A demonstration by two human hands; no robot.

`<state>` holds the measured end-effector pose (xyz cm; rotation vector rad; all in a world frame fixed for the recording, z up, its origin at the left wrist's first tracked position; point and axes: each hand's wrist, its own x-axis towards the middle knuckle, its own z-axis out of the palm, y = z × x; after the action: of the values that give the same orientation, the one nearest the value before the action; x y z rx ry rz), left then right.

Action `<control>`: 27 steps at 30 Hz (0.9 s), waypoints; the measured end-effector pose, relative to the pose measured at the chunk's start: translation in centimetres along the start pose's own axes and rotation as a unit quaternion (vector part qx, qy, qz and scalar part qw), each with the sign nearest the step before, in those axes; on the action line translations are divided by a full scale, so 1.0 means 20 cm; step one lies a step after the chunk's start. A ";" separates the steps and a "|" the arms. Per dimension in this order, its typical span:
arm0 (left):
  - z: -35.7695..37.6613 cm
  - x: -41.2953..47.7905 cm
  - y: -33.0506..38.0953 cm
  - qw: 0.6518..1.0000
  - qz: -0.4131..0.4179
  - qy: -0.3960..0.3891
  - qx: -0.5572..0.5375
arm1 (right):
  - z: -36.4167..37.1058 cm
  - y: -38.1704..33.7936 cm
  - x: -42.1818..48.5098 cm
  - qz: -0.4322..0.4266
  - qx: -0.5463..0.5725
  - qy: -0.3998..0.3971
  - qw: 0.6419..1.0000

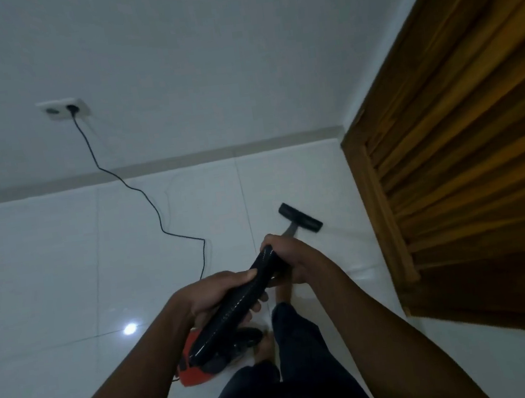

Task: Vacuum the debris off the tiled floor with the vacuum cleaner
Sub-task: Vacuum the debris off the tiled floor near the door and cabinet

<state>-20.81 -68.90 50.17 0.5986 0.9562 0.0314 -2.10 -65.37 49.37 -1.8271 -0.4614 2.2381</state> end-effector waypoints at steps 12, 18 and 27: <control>-0.16 0.24 0.40 0.996 -0.010 0.075 -0.038 | -0.15 -0.52 0.33 0.029 -0.068 -0.032 0.997; -0.20 0.40 0.69 0.995 0.009 0.084 -0.044 | -0.31 -0.79 0.46 0.006 -0.026 -0.002 1.000; -0.19 0.60 1.07 0.978 0.058 0.197 0.017 | -0.50 -1.13 0.57 -0.002 0.068 0.022 0.997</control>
<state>-11.69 -45.91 50.01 0.6935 1.3061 0.2471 4.60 -39.36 45.60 -1.8017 -0.2973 2.1644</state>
